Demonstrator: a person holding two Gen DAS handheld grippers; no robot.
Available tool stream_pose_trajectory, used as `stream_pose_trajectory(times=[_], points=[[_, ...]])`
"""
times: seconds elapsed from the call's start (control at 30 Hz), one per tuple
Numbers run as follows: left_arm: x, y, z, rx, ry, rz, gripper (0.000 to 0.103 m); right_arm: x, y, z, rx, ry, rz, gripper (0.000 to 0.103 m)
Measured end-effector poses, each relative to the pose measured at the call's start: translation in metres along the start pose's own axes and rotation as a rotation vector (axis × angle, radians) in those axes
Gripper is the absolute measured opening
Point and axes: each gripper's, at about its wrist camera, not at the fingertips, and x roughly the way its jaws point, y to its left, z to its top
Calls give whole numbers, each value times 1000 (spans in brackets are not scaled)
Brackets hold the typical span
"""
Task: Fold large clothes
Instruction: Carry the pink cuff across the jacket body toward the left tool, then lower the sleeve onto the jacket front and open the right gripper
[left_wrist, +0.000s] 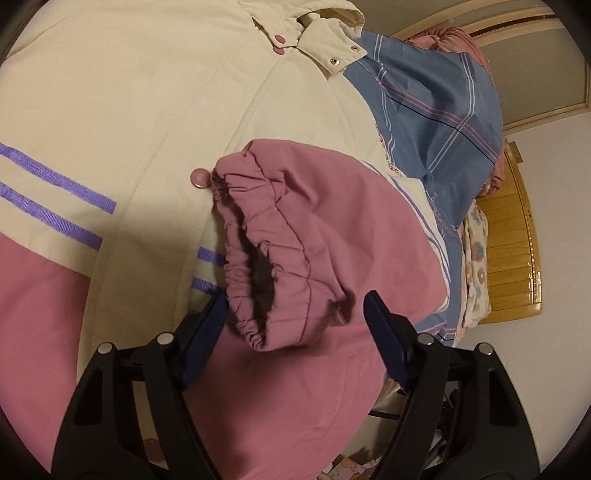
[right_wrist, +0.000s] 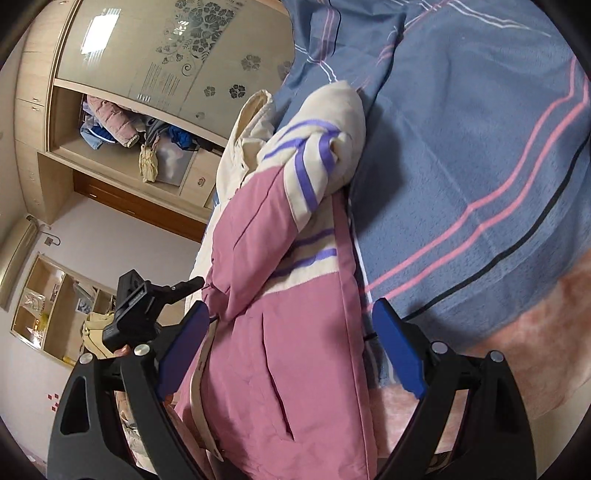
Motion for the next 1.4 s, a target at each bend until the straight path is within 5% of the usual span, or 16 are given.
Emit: stream_pose_trajectory(times=[0.07,0.1,0.17,0.4,0.53,0.6,0.67,0.77,0.93,1.0,1.07,1.13,1.3,1.4], points=[[2,0,-3,-20,11,-31,59,6,1,-3,3,12,9,90],[1,0,-3,-20,6,-20,34,6,1,-5,4,16,12,90],[0,0,-2,-24,-25,16,25,10,4,-6,4,24,12,90],[-24,-29,22,89,-264,139,11,16,9,-9,-7,31,-7,90],[-63,-29,52,88,-510,232,10,16,13,-7,-16,2,-29,90],[-77,-22,66,69,-581,315,10,12,12,-3,-22,-43,-71,90],[-86,-11,75,53,-612,383,10,12,18,2,-65,-114,-213,90],[-86,1,81,43,-603,413,10,35,42,10,-276,-163,-474,90],[-75,6,87,33,-573,415,10,98,74,21,-484,-83,-508,90],[-74,7,84,45,-568,425,10,121,83,34,-532,-117,-598,87],[-68,4,83,69,-559,458,11,132,77,55,-476,-135,-705,54],[-59,5,80,87,-534,469,11,121,69,70,-344,-115,-626,35],[-27,12,86,104,-471,513,10,81,101,67,-491,-261,-746,34],[-13,21,91,95,-442,557,10,67,81,81,-408,-233,-703,38]])
